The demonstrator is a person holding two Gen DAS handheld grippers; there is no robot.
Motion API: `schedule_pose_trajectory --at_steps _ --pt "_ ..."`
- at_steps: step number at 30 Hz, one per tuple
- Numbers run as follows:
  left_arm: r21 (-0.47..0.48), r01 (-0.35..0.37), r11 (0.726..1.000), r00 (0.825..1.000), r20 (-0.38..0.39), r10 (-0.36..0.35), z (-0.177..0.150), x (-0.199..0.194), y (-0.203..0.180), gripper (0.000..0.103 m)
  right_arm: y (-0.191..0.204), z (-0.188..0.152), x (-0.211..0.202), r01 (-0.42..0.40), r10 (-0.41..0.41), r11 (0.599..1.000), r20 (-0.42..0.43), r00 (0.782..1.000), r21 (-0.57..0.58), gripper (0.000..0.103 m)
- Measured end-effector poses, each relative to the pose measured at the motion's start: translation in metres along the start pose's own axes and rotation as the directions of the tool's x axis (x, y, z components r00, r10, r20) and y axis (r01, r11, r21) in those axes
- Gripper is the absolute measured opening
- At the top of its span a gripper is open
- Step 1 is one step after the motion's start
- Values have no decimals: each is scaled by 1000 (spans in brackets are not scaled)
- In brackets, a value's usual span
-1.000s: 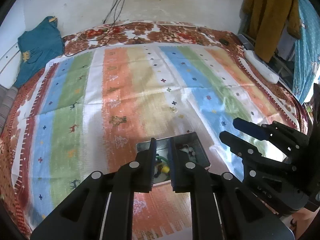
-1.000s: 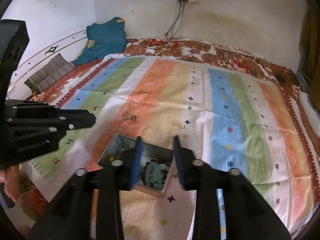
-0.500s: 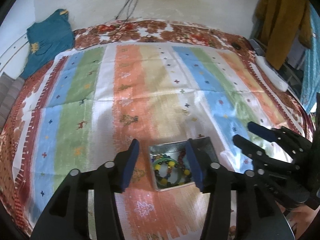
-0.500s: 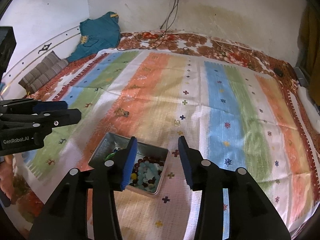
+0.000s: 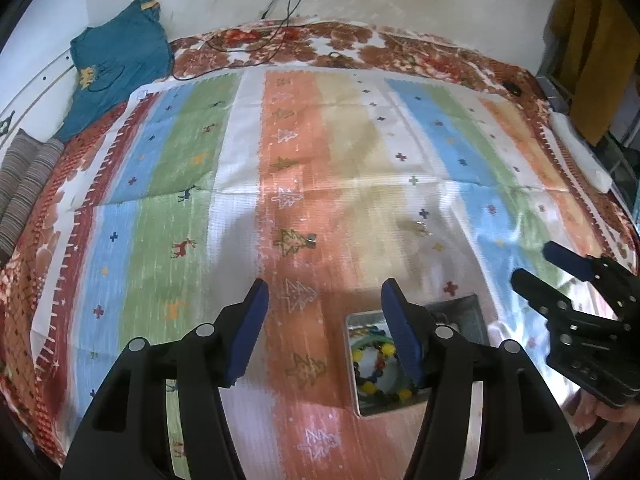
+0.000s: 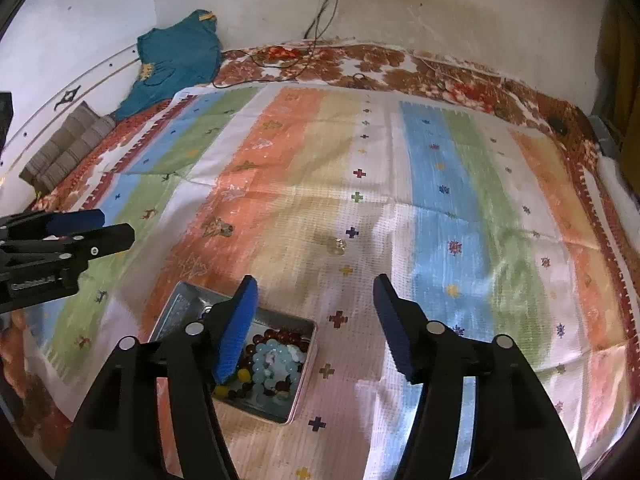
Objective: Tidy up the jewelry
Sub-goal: 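Move both tools toward the small silver charm and gold ring pendant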
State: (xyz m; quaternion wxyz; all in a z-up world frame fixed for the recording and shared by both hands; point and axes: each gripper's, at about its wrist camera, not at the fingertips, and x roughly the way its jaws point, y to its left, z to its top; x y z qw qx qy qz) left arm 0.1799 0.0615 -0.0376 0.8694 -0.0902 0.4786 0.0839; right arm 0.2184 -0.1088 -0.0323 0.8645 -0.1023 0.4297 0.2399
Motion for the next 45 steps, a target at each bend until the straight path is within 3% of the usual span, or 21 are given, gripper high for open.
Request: schedule_pose_trajectory --at_steps 33,37,39,45 --pt "15 -54 998 990 -127 56 37 98 6 59 -14 22 106 59 -66 997 -170 983 -47 62" --pt "25 -50 998 988 -148 53 38 110 6 59 -19 24 116 20 -20 1000 -202 979 -4 62" --pt "61 -76 995 985 -150 85 38 116 3 59 -22 26 121 -2 9 999 -215 977 32 62" --pt "28 -50 998 981 -186 54 41 130 11 59 -19 29 133 13 -9 1000 -226 974 16 62"
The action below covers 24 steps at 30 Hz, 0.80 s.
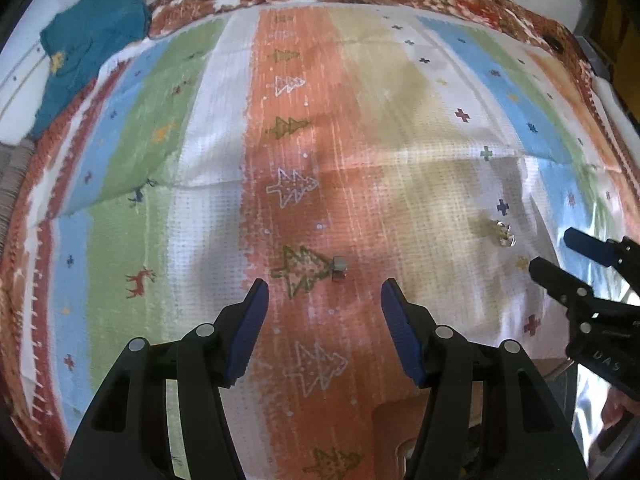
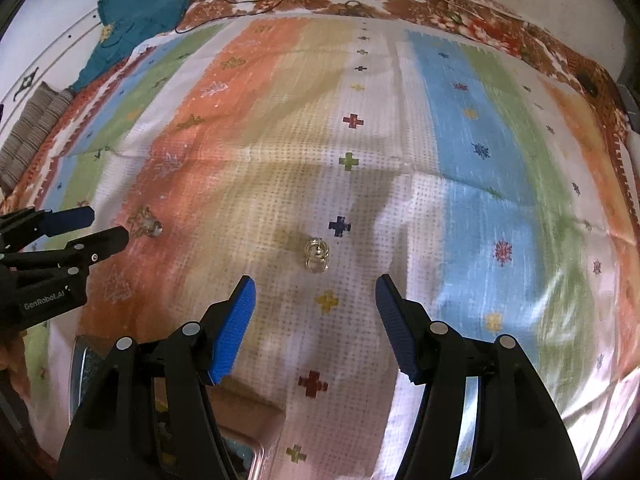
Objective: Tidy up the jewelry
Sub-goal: 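Move both tools toward the small silver charm and gold ring pendant, then grasp the silver charm with the left tool while the right tool grasps the gold ring pendant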
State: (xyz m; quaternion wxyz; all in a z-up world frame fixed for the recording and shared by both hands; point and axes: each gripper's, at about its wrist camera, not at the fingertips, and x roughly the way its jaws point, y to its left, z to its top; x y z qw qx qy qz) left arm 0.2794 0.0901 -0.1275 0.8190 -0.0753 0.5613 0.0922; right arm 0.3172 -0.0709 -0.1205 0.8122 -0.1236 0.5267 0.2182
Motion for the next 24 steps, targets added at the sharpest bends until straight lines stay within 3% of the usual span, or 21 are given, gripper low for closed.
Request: schedule_pose_trajectory --at_steps 6,11,13,21,24 --pt "2 4 1000 1000 -13 -4 4 10 3 55 -1 4 16 8 -9 1000 -28 1000 -8 62" --pt "8 8 1000 999 -32 -8 7 22 2 41 0 8 27 10 -11 1000 -47 999 -11 61" --pt "11 15 1000 999 -41 -14 9 27 1 34 0 9 32 6 -7 1000 -58 998 -7 55" --pt "39 22 999 998 -59 -20 15 42 -6 27 -4 14 47 9 -9 1000 -77 997 -3 41" --pt "33 -1 999 998 -66 3 15 46 -6 21 -6 15 47 16 -16 1000 -78 997 2 29"
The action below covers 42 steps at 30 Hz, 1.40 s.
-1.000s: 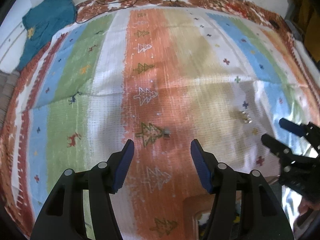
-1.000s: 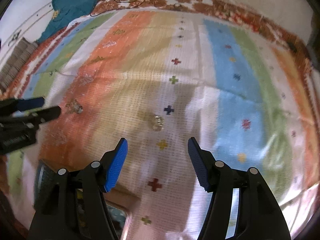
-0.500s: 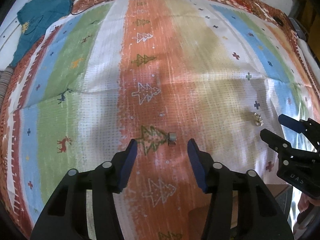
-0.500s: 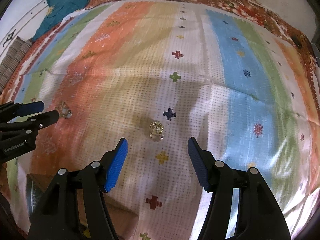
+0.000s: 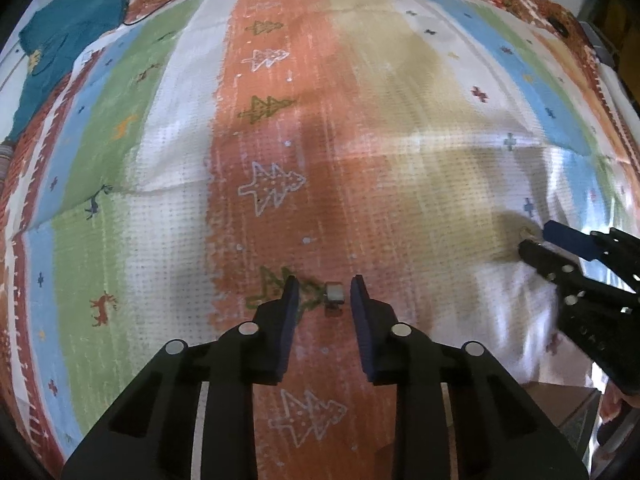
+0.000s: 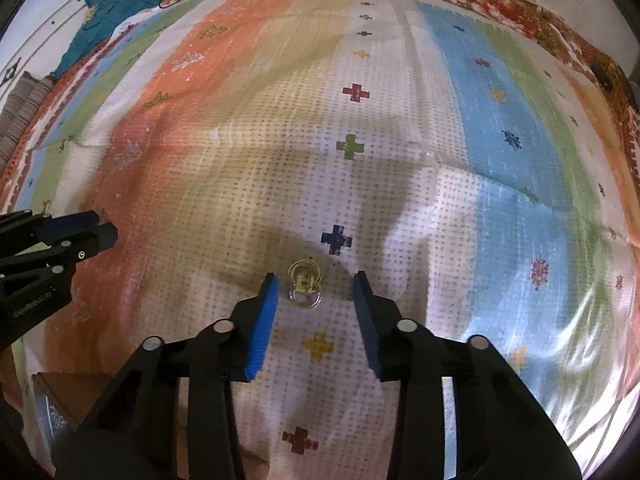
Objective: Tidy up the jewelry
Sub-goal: 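Grasp the silver charm with the left tool while the right tool grasps the gold ring pendant, then carry the charm and ring pendant over the silver tin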
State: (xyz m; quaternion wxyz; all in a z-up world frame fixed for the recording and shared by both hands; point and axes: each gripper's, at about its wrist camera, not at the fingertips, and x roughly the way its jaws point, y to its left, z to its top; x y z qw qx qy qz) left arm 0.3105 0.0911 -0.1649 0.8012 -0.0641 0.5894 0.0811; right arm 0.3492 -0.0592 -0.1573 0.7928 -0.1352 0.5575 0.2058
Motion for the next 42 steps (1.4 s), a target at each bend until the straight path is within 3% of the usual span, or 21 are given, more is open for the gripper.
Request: schedule_pose_trajectory --at_steps 2,5,14,32,36,42 --pt "3 9 1000 1000 -4 -9 1 1 -1 12 -1 1 1 -1 1 1000 -4 1000 6 19" --pt "18 -1 1000 1000 -1 1 0 4 -4 8 0 0 1 0 0 1000 -6 1000 -5 15" --pt "46 -30 998 999 30 29 -1 -11 -6 8 2 -2 -12 8 -8 1000 23 1000 -10 14" --pt "65 10 998 995 97 -16 -22 -66 -22 8 15 -18 -60 -1 5 999 112 994 -34 14" --pt "97 -27 995 993 119 15 -27 -76 -29 8 19 -24 -69 5 1 999 127 992 -50 14" --pt "101 5 995 989 145 -20 -33 -96 -36 8 22 -33 -89 -4 14 998 158 987 -65 14"
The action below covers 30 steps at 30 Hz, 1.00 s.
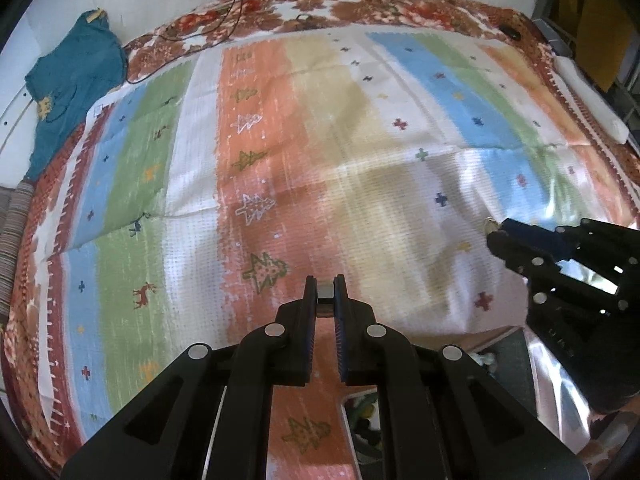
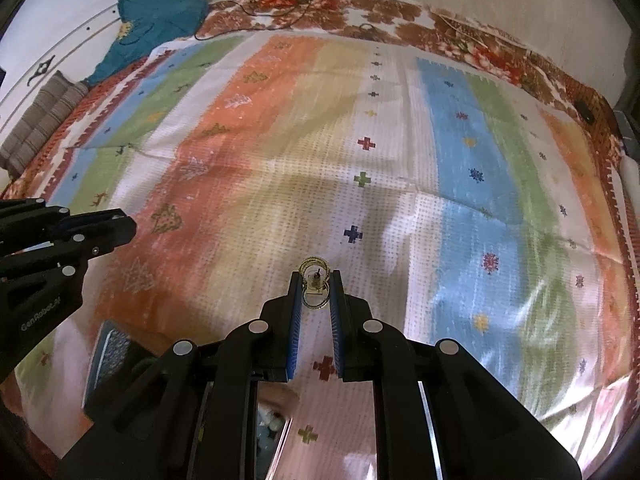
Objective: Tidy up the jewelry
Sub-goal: 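Carry the charm and ring pendant over the silver tin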
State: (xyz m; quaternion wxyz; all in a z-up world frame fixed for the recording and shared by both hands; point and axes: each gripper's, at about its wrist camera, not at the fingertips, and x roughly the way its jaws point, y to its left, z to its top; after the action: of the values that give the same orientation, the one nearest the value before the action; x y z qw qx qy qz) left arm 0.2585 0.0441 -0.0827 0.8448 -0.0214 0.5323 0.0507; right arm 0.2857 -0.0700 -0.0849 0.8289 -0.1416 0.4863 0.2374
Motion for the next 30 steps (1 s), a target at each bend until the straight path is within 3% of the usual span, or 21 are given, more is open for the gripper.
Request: schedule_pose_trajectory --at_steps 13,30 --pt "28 50 998 997 61 -52 -21 -42 -19 8 10 -17 -37 -21 22 1000 46 999 -15 14" --pt "14 90 996 992 82 -91 -43 -65 -22 8 20 -38 -56 -44 46 998 57 997 -36 14"
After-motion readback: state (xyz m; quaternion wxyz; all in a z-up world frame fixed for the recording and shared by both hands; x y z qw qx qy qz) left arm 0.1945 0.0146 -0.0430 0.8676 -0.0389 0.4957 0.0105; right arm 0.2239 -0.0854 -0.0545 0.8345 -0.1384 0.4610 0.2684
